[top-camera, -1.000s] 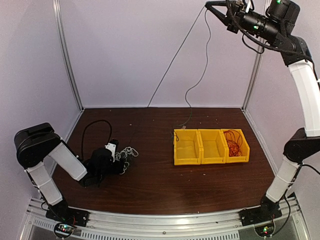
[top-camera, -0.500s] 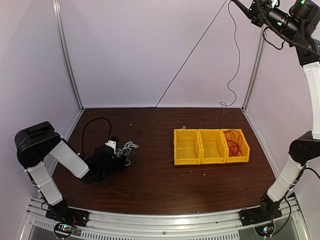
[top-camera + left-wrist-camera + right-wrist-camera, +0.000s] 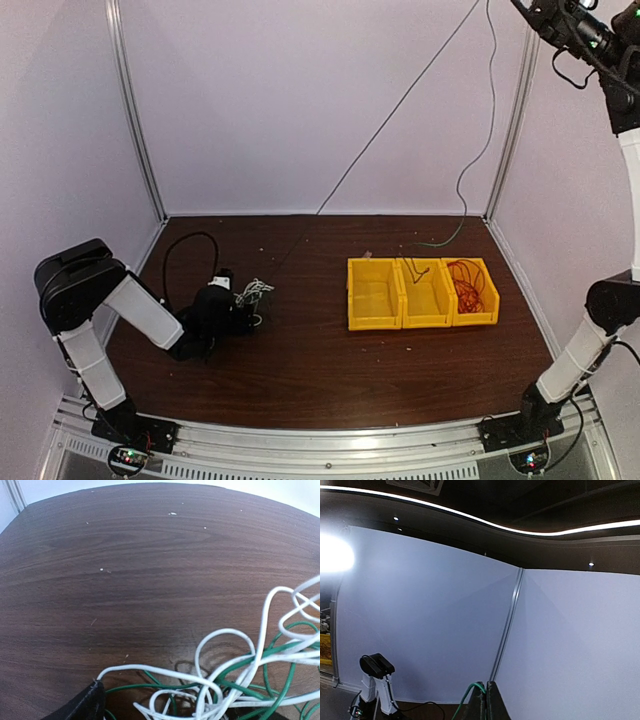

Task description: Untangle the cables

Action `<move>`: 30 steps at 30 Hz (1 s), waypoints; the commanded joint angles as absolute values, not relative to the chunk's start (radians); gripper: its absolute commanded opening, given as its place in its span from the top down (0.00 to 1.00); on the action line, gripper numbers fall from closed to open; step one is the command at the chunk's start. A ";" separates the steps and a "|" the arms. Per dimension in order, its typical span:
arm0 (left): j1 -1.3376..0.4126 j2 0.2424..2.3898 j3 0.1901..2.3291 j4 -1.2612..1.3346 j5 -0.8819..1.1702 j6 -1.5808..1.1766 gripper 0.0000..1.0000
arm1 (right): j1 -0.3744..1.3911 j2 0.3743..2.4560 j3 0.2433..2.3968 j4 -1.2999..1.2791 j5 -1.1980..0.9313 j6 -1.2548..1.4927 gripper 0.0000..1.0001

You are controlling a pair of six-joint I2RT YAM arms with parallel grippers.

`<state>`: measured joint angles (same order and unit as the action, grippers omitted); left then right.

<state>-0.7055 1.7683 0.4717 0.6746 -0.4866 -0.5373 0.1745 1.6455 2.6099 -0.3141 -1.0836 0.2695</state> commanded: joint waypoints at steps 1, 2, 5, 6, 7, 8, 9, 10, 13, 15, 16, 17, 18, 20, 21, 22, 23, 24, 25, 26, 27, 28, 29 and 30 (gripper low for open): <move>-0.681 1.739 0.420 0.542 -0.519 -0.552 0.18 | 0.161 1.547 2.336 0.218 -1.245 0.664 1.00; -0.681 1.704 0.406 0.556 -0.509 -0.543 0.21 | 0.167 1.523 2.234 0.301 -1.268 0.724 1.00; -0.685 1.576 0.367 0.582 -0.488 -0.518 0.27 | 0.210 1.458 1.982 0.217 -1.291 0.606 1.00; -0.687 1.530 0.352 0.598 -0.471 -0.498 0.29 | 0.233 1.430 1.932 0.085 -1.266 0.490 1.00; -0.687 1.483 0.337 0.612 -0.452 -0.480 0.32 | 0.260 1.416 1.893 -0.070 -1.227 0.333 1.00; -0.687 1.430 0.329 0.618 -0.435 -0.464 0.36 | 0.313 1.406 1.861 -0.219 -1.165 0.185 1.00; -0.687 1.397 0.328 0.616 -0.419 -0.448 0.39 | 0.361 1.396 1.823 -0.369 -1.099 0.062 1.00; -0.687 1.366 0.334 0.601 -0.400 -0.435 0.41 | 0.407 1.385 1.778 -0.439 -1.033 -0.047 1.00; -0.687 1.296 0.370 0.502 -0.374 -0.424 0.48 | 0.521 1.349 1.605 -0.480 -0.869 -0.182 1.00; -0.687 1.259 0.398 0.430 -0.361 -0.415 0.55 | 0.585 1.339 1.494 -0.501 -0.779 -0.244 1.00; -0.686 1.246 0.411 0.395 -0.359 -0.416 0.59 | 0.616 1.338 1.445 -0.512 -0.740 -0.268 1.00; -0.687 1.229 0.418 0.369 -0.357 -0.413 0.61 | 0.642 1.336 1.396 -0.525 -0.715 -0.291 1.00; -0.687 1.214 0.418 0.352 -0.352 -0.412 0.65 | 0.664 1.334 1.355 -0.537 -0.692 -0.313 1.00; -0.687 1.179 0.408 0.334 -0.342 -0.413 0.71 | 0.714 1.323 1.268 -0.551 -0.647 -0.345 1.00; -0.687 1.163 0.401 0.328 -0.338 -0.417 0.76 | 0.745 1.319 1.231 -0.560 -0.621 -0.364 1.00; -0.687 1.146 0.393 0.327 -0.333 -0.422 0.80 | 0.780 1.318 1.201 -0.580 -0.593 -0.387 1.00; -0.687 1.133 0.386 0.326 -0.323 -0.425 0.85 | 0.814 1.319 1.173 -0.602 -0.573 -0.412 1.00; -0.687 1.126 0.383 0.325 -0.307 -0.426 0.89 | 0.846 1.319 1.158 -0.628 -0.577 -0.438 0.98; -0.686 1.125 0.386 0.321 -0.291 -0.426 0.93 | 0.872 1.320 1.145 -0.647 -0.590 -0.456 0.95; -0.686 1.129 0.392 0.312 -0.279 -0.430 0.97 | 0.902 1.325 1.140 -0.657 -0.586 -0.461 0.93; -0.686 1.142 0.400 0.305 -0.274 -0.436 0.98 | 0.924 1.339 1.140 -0.662 -0.587 -0.462 0.88; -0.686 1.152 0.406 0.300 -0.274 -0.440 0.98 | 0.928 1.354 1.143 -0.663 -0.592 -0.460 0.85; -0.686 1.162 0.409 0.300 -0.273 -0.444 0.97 | 0.928 1.370 1.147 -0.657 -0.589 -0.460 0.82; -0.686 1.175 0.414 0.301 -0.272 -0.446 0.95 | 0.928 1.393 1.153 -0.657 -0.581 -0.468 0.74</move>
